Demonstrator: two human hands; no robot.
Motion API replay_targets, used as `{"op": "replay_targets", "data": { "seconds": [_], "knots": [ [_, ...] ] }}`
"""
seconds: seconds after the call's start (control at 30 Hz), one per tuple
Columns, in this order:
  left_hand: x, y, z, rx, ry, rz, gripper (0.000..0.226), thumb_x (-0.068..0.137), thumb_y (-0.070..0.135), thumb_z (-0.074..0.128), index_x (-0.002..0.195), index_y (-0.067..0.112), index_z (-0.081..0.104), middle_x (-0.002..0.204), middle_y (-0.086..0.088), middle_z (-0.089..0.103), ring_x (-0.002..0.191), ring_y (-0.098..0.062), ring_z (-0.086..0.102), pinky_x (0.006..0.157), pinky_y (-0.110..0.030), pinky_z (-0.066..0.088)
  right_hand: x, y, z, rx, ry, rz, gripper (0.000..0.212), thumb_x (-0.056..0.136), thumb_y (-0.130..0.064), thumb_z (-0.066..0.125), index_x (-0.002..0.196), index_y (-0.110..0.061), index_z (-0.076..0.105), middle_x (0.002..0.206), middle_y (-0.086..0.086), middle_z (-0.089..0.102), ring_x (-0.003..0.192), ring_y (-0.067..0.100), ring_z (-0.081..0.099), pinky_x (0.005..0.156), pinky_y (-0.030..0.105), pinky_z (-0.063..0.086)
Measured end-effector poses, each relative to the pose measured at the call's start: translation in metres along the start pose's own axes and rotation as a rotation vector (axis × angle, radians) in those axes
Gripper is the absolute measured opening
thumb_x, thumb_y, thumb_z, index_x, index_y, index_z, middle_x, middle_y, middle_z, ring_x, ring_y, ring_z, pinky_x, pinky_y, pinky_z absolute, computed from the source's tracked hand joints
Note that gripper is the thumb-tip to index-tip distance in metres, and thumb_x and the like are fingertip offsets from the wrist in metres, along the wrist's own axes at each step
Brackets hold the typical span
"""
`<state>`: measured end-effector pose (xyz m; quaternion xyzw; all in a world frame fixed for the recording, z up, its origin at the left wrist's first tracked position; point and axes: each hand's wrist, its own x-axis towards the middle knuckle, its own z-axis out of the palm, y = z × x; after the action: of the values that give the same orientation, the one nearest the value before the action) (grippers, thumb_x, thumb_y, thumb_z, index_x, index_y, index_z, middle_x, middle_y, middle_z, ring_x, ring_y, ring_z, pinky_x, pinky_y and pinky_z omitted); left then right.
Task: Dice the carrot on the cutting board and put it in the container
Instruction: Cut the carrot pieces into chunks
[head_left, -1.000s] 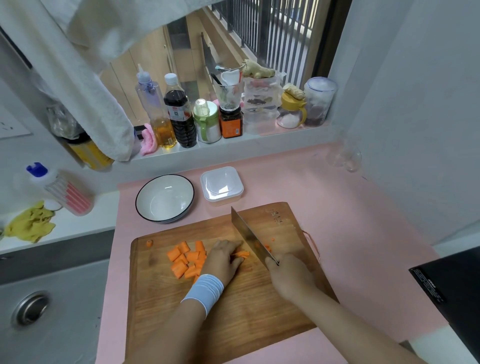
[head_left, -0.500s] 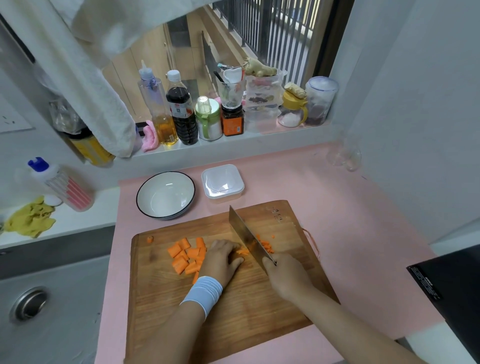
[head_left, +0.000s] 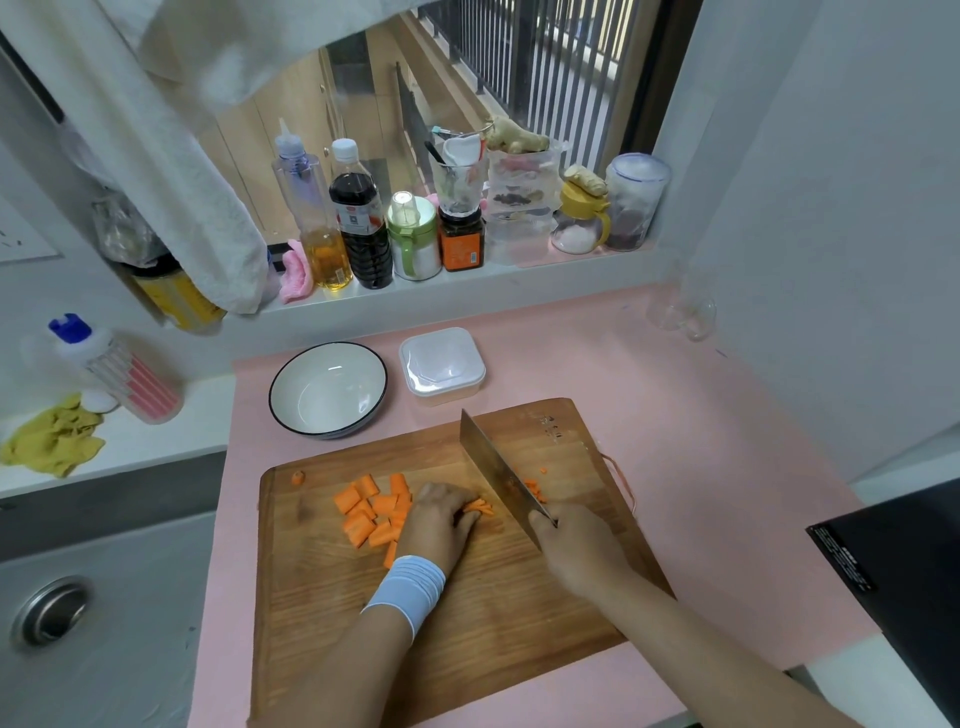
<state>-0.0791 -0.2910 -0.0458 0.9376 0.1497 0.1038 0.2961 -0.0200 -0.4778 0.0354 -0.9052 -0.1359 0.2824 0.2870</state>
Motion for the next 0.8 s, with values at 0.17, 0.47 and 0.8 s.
{"op": "replay_targets", "data": {
  "seconds": [0.17,0.47,0.8],
  "knots": [
    [-0.001,0.011,0.003,-0.026,-0.063,0.011,0.019,0.087,0.021,0.068,0.107,0.021,0.069,0.1,0.005,0.066,0.101,-0.011,0.052,0.088,-0.016,0.038,-0.005,-0.005,0.009,-0.01,0.005,-0.007,0.039,0.104,-0.043,0.04,0.071,-0.029,0.054,0.073,-0.007,0.06,0.074,0.016,0.06,0.065,0.032,0.046],
    [0.004,0.016,0.007,-0.025,-0.082,-0.023,0.013,0.085,0.028,0.07,0.096,0.026,0.064,0.091,0.012,0.058,0.094,-0.004,0.046,0.082,-0.016,0.039,-0.003,-0.003,-0.001,0.008,0.029,0.012,0.04,0.105,-0.043,0.04,0.069,-0.03,0.051,0.07,-0.007,0.059,0.07,0.017,0.059,0.061,0.031,0.042],
    [-0.004,-0.003,0.001,0.103,-0.006,0.039,0.032,0.077,0.032,0.068,0.108,0.024,0.064,0.1,0.008,0.06,0.098,-0.014,0.049,0.09,-0.028,0.039,-0.008,0.0,0.006,-0.05,0.049,0.006,0.038,0.105,-0.042,0.039,0.073,-0.031,0.056,0.071,-0.008,0.06,0.07,0.013,0.058,0.057,0.028,0.039]
  ]
}}
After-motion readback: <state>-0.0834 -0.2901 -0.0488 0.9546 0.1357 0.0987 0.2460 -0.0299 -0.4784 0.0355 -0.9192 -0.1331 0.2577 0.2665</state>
